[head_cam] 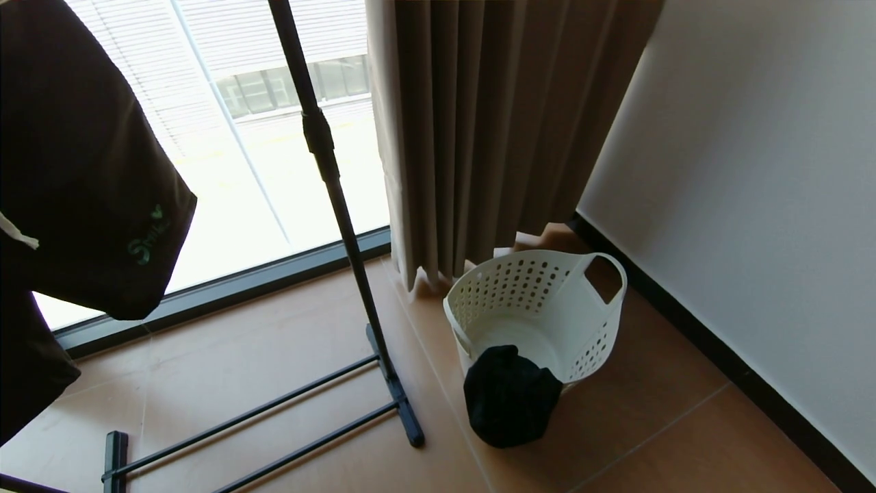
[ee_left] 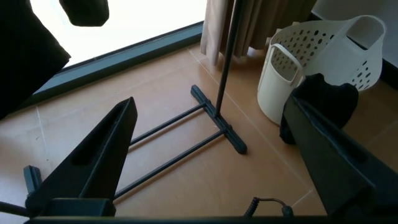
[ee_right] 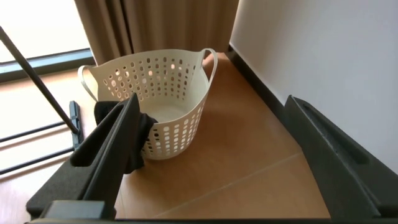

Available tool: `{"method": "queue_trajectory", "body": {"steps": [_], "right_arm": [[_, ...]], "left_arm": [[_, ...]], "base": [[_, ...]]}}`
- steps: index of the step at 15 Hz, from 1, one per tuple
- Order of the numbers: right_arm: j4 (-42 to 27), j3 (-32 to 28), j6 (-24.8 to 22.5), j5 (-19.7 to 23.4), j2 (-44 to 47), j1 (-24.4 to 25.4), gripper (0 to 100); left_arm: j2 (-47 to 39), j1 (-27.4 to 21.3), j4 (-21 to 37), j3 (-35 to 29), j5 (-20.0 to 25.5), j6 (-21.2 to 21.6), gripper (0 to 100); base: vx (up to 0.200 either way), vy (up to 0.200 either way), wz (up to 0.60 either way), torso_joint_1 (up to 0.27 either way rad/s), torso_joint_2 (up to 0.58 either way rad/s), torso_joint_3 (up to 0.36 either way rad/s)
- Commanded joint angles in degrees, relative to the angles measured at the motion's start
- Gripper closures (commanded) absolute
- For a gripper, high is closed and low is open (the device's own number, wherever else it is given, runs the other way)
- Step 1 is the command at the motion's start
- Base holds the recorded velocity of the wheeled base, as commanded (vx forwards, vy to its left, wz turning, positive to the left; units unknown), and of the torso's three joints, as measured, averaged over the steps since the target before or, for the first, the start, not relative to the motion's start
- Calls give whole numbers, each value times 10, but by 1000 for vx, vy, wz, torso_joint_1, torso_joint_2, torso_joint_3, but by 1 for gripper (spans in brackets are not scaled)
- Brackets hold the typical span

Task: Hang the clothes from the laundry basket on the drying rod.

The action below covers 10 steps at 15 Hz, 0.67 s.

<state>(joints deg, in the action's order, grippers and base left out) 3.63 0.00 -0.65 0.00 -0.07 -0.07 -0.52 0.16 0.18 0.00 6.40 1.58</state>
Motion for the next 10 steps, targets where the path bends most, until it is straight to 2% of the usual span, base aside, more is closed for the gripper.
{"method": "queue_trajectory", "body": {"steps": [1, 10], "right_arm": [[0, 0, -1, 1, 1, 0, 0], [1, 0, -1, 1, 1, 0, 0]], "left_arm": [[-1, 0, 0, 0, -1, 0, 0], [-1, 0, 1, 0, -1, 2, 0]], "base": [[0, 0, 0, 2, -12, -193], [0, 0, 0, 1, 3, -199]]}}
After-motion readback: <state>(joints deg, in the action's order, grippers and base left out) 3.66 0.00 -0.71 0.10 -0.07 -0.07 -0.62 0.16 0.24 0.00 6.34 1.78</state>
